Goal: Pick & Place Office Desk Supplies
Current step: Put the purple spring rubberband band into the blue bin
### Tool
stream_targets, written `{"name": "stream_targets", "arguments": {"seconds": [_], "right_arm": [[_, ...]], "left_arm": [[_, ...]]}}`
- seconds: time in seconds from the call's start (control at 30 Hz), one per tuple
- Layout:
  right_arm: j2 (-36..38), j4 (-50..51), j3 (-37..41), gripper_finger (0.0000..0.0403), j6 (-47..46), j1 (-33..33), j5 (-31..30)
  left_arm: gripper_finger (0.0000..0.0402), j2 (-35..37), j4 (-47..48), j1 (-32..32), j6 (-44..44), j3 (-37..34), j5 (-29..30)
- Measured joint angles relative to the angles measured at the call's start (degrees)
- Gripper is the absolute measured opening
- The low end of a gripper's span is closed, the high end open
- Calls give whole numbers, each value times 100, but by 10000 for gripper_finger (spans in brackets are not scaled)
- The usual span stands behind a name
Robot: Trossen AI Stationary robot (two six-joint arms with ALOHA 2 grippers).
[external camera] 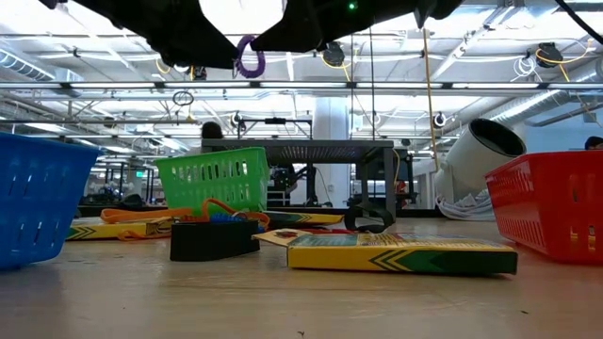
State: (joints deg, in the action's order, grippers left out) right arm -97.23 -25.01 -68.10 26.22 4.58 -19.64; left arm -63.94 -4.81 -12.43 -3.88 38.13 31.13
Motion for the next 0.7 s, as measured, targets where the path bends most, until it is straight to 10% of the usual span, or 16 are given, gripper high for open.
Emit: {"name": "stream_targets", "arguments": {"seconds": [0.7], "right_arm": [[0, -51, 2, 0, -149, 0, 15]], "left_arm": [[227, -291, -658, 459, -113, 5, -911]]}}
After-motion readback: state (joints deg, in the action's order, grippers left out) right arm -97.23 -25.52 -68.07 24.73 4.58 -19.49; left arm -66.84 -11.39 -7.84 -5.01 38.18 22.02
